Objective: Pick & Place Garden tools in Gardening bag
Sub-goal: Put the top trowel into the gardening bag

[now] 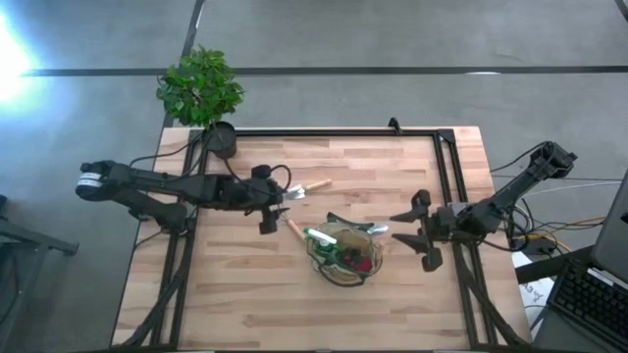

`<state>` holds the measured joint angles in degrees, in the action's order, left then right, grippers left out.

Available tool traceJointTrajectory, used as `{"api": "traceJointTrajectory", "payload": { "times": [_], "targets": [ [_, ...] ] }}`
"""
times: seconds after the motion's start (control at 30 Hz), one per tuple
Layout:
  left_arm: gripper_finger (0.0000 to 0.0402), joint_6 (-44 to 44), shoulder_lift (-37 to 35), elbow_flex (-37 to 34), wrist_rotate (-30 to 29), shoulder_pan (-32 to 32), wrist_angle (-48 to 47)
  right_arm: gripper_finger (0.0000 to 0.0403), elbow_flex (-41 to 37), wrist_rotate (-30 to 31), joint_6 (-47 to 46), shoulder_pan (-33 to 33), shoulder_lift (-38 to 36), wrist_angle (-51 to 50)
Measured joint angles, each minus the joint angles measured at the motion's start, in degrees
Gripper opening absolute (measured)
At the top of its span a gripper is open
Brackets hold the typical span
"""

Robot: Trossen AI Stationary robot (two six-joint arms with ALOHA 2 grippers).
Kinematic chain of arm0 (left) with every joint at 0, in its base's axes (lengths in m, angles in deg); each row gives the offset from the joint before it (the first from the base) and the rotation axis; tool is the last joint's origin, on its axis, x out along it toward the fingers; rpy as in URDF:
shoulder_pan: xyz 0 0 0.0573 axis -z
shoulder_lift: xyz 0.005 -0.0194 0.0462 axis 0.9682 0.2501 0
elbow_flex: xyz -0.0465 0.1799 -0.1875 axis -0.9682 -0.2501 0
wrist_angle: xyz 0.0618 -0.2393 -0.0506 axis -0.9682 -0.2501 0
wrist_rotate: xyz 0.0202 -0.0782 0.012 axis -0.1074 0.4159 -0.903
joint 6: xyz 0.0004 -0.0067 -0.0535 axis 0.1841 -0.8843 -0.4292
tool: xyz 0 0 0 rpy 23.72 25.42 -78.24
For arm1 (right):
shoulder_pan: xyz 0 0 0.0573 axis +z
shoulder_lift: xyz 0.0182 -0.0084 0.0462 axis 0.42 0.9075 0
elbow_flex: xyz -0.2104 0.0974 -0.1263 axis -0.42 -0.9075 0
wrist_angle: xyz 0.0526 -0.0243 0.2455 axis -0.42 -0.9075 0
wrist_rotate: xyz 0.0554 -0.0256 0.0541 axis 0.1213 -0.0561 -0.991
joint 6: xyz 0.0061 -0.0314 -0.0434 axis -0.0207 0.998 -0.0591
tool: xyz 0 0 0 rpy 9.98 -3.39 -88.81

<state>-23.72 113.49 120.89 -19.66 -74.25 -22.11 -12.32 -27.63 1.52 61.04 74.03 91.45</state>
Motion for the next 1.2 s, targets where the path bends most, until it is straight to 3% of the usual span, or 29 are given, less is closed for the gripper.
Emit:
{"api": "traceJointTrajectory", "payload": {
  "times": [0.13, 0.23, 0.3, 0.4, 0.47, 0.6, 0.67, 0.83, 1.03, 1.2],
  "targets": [
    [0.0220, 0.93, 1.50, 0.07, -0.03, -0.91, -0.27, 0.0189, 0.00, 1.17, 0.11, -0.02, -0.02, 0.00],
    [0.0212, 11.56, 3.60, 0.07, -0.34, -0.77, -3.05, 0.0189, 0.00, 1.47, 0.16, -0.04, -0.04, 0.02],
    [0.0207, 14.84, 5.07, 0.07, -5.74, -0.93, -3.61, 0.0189, 0.00, 1.55, 0.31, -0.11, -0.11, 0.04],
    [0.0200, 12.43, 7.38, 1.15, -14.13, -3.95, -3.98, 0.0189, 0.02, 2.97, 0.72, -0.21, -0.59, 0.33],
    [0.0195, 8.63, 8.66, 2.75, -11.09, -7.62, -3.68, 0.0189, 0.02, 4.69, 1.03, -0.21, -0.81, 0.10],
    [0.0181, 6.59, 11.88, 7.25, 6.07, -15.61, -2.81, 0.0189, 0.22, 6.03, 2.13, -0.26, -1.27, 0.17],
    [0.0174, 5.78, 13.67, 10.34, 11.26, -18.41, -3.12, 0.0189, 0.55, 6.03, 2.94, -0.26, -1.56, 0.05],
    [0.0166, 5.40, 18.57, 19.30, 13.84, -20.69, -6.40, 0.0189, 1.35, 6.65, 6.29, -0.26, -1.94, -0.02],
    [0.0165, 5.88, 26.98, 30.27, 19.74, -20.17, -13.15, 0.0189, 2.21, 19.61, 11.19, -0.30, -3.10, -0.31],
    [0.0167, 6.51, 34.41, 36.23, 20.23, -19.83, -15.39, 0.0189, 2.32, 27.70, 16.99, -0.26, -4.87, -0.40]
  ]
}}
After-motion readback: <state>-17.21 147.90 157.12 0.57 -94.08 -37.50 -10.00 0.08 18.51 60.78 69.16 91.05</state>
